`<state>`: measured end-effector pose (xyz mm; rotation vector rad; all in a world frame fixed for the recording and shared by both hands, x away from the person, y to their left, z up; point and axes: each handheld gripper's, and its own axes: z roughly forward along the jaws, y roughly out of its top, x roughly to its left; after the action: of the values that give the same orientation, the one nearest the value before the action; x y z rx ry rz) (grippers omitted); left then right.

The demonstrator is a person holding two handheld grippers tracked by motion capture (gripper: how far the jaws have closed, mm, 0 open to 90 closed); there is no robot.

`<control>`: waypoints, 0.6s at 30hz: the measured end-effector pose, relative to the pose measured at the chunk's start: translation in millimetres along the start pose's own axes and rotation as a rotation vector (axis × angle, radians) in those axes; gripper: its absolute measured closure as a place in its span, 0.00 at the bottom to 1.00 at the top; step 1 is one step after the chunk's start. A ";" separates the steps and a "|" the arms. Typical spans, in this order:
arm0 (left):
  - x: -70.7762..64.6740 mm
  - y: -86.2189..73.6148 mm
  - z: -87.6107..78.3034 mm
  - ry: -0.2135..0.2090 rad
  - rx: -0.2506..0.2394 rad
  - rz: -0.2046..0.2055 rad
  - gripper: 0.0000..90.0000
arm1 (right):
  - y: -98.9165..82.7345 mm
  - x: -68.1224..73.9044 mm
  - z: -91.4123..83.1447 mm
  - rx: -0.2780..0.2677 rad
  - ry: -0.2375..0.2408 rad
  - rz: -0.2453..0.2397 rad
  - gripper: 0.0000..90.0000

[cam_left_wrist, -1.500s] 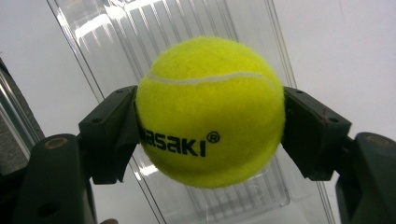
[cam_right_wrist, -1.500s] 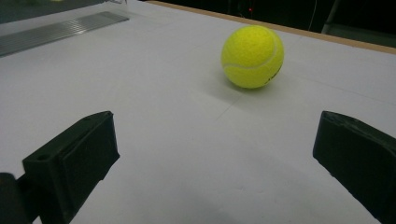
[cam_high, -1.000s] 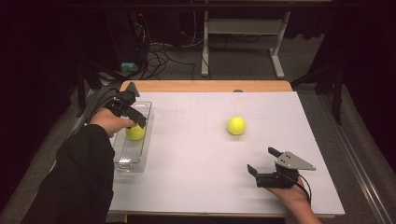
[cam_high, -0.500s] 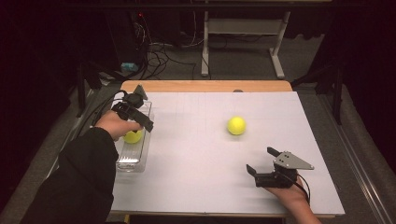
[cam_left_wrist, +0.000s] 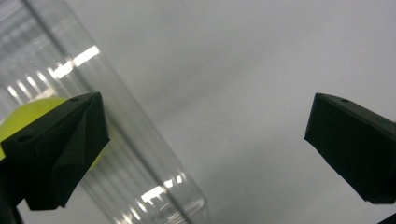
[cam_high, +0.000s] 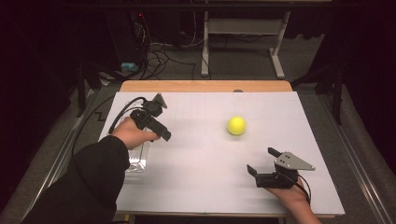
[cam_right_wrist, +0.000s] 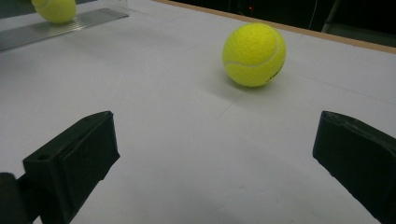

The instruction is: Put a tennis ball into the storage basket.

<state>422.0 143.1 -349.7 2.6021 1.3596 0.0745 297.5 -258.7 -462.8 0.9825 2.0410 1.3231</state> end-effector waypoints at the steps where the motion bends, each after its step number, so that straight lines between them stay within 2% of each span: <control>1: -5.4 0.1 1.4 0.006 -0.010 0.006 0.01 | 0.1 0.0 0.4 0.001 0.000 -0.002 0.00; 7: -33.8 0.4 10.1 -0.016 -0.020 0.055 0.01 | 2.4 -1.3 4.5 -0.002 0.000 0.006 0.00; 15: -60.0 0.7 27.0 -0.069 -0.015 0.115 0.01 | 1.0 -5.0 0.8 -0.006 -0.017 0.028 0.00; 18: -67.5 -2.3 35.1 -0.082 -0.008 0.131 0.01 | 1.4 -4.7 -0.5 -0.011 -0.024 0.021 0.00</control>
<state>386.3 83.7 -381.1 2.6534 1.1583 -0.0074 300.4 -262.3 -461.2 1.0129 2.0084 1.3263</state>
